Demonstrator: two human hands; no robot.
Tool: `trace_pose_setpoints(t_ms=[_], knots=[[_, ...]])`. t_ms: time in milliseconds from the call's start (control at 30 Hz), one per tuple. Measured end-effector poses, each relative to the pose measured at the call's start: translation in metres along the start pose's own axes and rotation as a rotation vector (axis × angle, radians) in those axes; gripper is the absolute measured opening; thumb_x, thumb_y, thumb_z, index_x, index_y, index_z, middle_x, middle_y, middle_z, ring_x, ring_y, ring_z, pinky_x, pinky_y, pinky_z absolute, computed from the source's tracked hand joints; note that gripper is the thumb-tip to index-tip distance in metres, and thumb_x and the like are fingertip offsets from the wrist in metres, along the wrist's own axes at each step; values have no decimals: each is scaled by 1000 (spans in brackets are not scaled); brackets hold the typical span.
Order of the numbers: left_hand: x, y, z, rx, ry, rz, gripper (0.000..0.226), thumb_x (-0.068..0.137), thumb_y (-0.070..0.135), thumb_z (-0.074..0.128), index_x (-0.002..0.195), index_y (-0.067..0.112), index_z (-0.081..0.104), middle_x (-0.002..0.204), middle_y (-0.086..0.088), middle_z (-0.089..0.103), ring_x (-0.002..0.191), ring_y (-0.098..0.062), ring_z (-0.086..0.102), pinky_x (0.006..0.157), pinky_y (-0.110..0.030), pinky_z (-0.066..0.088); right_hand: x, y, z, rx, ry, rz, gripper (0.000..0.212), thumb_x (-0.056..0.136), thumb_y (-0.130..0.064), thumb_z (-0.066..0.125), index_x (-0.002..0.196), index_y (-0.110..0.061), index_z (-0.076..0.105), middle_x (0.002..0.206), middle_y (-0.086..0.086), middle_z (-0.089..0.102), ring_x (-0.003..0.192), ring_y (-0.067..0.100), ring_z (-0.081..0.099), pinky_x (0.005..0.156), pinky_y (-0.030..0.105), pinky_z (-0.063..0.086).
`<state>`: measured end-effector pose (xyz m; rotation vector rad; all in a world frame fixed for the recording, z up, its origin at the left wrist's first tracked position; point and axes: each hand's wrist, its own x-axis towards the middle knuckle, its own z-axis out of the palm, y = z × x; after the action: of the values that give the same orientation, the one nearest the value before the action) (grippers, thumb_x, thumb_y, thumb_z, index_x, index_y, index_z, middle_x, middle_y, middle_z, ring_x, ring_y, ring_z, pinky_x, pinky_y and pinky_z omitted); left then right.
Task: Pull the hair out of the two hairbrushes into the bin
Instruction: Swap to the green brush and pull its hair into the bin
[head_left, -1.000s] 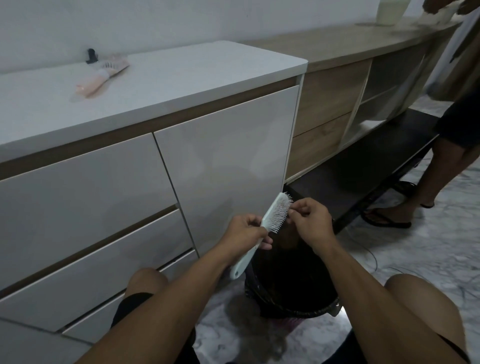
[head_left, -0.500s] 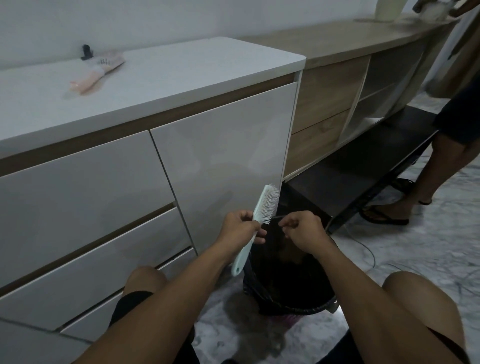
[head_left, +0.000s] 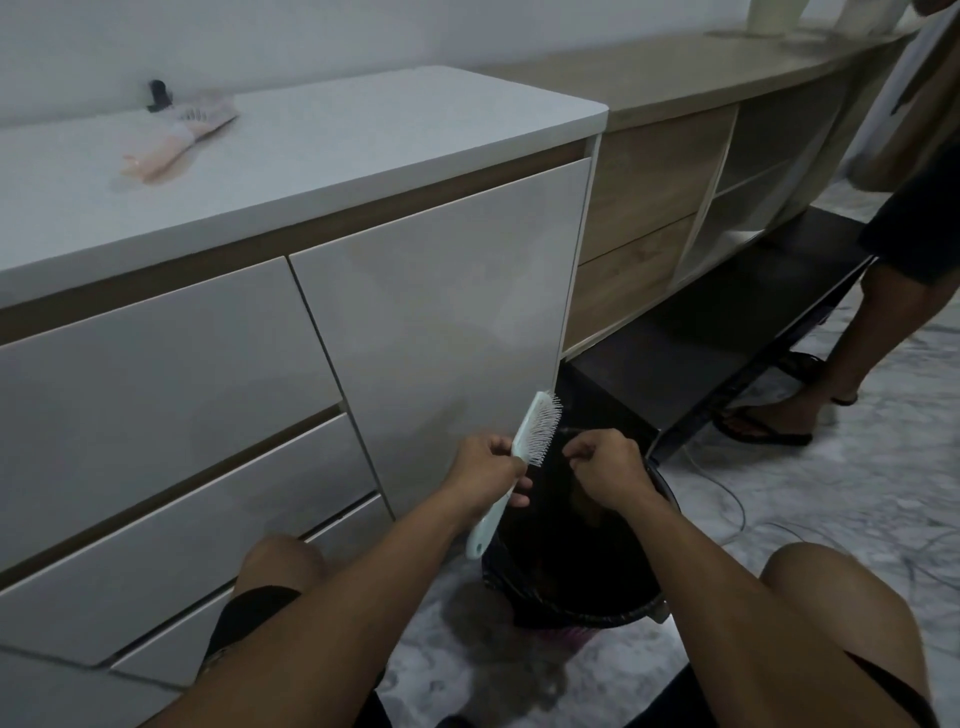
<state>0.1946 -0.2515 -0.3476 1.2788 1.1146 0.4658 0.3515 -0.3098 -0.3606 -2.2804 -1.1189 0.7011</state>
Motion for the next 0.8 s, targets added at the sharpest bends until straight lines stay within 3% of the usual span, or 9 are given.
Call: trace_pose_setpoints(t_ms=[167, 300, 433, 567, 667, 800], knots=[[11, -3, 17, 23, -70, -36, 14, 85, -5, 57, 97, 0, 62, 87, -17, 64, 72, -22, 67, 52, -29, 58, 1, 0, -4, 143, 76, -28, 11, 89, -17, 69, 98, -17, 74, 90, -4, 69, 89, 12, 64, 78, 26, 47], [24, -2, 29, -23, -85, -57, 11, 85, -5, 58, 95, -1, 61, 81, -17, 64, 69, -22, 67, 56, -32, 61, 5, 3, -6, 278, 112, 52, 5, 88, -15, 70, 92, -16, 72, 76, -1, 71, 71, 8, 66, 65, 19, 46], [39, -2, 40, -26, -68, -70, 21, 87, -2, 61, 107, -8, 60, 87, -21, 65, 69, -24, 69, 65, -36, 62, 10, 9, -10, 485, 123, 153, 6, 84, -8, 73, 86, -13, 69, 79, 8, 74, 72, 18, 72, 76, 33, 56], [51, -4, 51, -2, -50, -73, 31, 86, 1, 65, 114, -11, 59, 95, -22, 64, 68, -22, 67, 60, -33, 61, 18, 13, -16, 634, 135, 180, 10, 84, 0, 70, 82, -9, 67, 78, 12, 72, 67, 21, 69, 78, 39, 58], [57, -4, 59, 14, -58, -89, 32, 87, 1, 65, 116, -10, 58, 99, -25, 64, 67, -21, 67, 58, -31, 61, 28, 21, -18, 472, 189, 180, 17, 84, -6, 71, 76, -20, 65, 78, 4, 72, 76, 19, 70, 81, 36, 57], [65, -5, 62, 53, -59, -108, 34, 88, 5, 65, 119, -6, 57, 109, -27, 65, 71, -22, 70, 61, -29, 61, 37, 34, -20, 299, 157, 199, 19, 87, -5, 65, 82, -23, 65, 93, -1, 67, 95, 17, 64, 84, 29, 49]])
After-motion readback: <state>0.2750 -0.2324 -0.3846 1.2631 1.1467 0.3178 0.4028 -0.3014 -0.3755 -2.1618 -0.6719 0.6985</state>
